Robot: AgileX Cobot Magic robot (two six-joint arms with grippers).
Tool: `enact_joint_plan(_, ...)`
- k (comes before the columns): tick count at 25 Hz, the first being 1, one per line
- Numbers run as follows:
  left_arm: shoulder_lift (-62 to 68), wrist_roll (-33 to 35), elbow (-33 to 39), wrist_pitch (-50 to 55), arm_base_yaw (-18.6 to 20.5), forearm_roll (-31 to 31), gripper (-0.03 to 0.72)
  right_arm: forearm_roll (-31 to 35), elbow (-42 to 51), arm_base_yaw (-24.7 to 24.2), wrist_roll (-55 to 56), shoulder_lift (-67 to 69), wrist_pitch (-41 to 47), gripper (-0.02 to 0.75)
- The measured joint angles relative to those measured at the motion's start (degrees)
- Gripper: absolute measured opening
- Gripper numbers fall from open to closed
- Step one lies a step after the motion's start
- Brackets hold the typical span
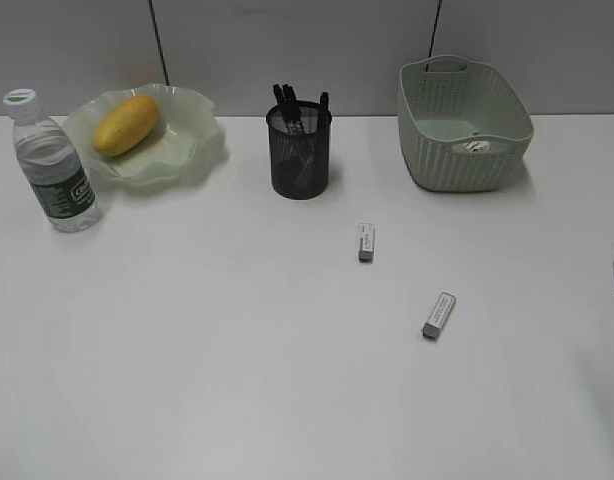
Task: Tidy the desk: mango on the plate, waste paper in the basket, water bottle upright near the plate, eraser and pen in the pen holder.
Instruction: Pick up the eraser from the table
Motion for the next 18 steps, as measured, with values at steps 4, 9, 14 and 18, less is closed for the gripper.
enact_joint_plan(4,0.0,0.0,0.0,0.0,0.0,-0.05,0.491,0.25,-7.04,0.0,2.47,13.17,1.7,0.44)
enact_joint_plan(9,0.0,0.0,0.0,0.0,0.0,-0.49,0.484,-0.77,-14.55,2.25,8.6,26.81,2.94,0.44)
enact_joint_plan(14,0.0,0.0,0.0,0.0,0.0,-0.49,0.478,-1.79,-19.83,7.86,15.15,36.72,3.2,0.44)
enact_joint_plan(18,0.0,0.0,0.0,0.0,0.0,-0.49,0.475,-3.92,-23.98,11.73,22.05,42.73,3.19,0.44)
